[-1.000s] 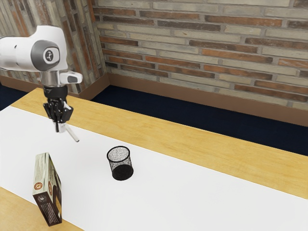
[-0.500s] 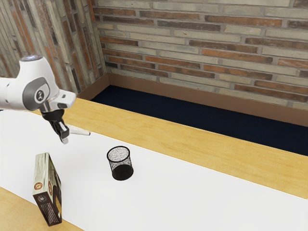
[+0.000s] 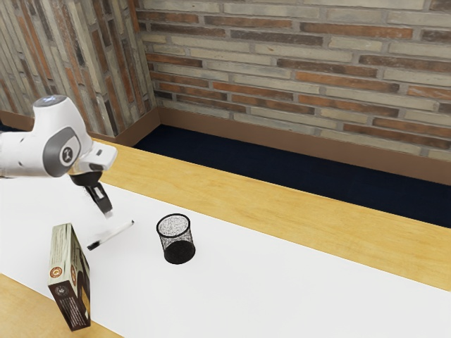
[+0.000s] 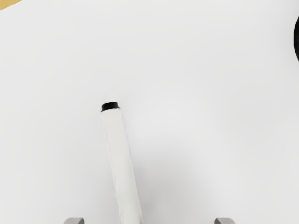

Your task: Take the marker out of the pen holder and place it to the left of the pen holder.

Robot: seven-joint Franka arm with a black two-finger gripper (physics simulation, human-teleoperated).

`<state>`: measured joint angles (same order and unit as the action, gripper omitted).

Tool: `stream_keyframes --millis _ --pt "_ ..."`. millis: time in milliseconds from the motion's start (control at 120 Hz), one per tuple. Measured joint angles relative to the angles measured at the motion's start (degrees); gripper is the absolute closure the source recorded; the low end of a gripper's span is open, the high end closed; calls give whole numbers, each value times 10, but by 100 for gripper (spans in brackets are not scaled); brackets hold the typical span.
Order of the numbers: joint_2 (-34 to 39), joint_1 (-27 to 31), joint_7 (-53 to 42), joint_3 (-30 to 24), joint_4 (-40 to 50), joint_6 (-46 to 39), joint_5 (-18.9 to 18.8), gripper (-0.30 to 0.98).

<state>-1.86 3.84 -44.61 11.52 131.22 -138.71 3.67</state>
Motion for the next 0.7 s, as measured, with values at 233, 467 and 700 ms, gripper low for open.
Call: stream_keyframes --millis 233,467,700 --pt "-2 -41 -8 -6 -148 66 9 11" --pt "-83 -72 55 -39 -392 242 1 4" --pt "-83 -76 117 -46 -405 319 -3 1"
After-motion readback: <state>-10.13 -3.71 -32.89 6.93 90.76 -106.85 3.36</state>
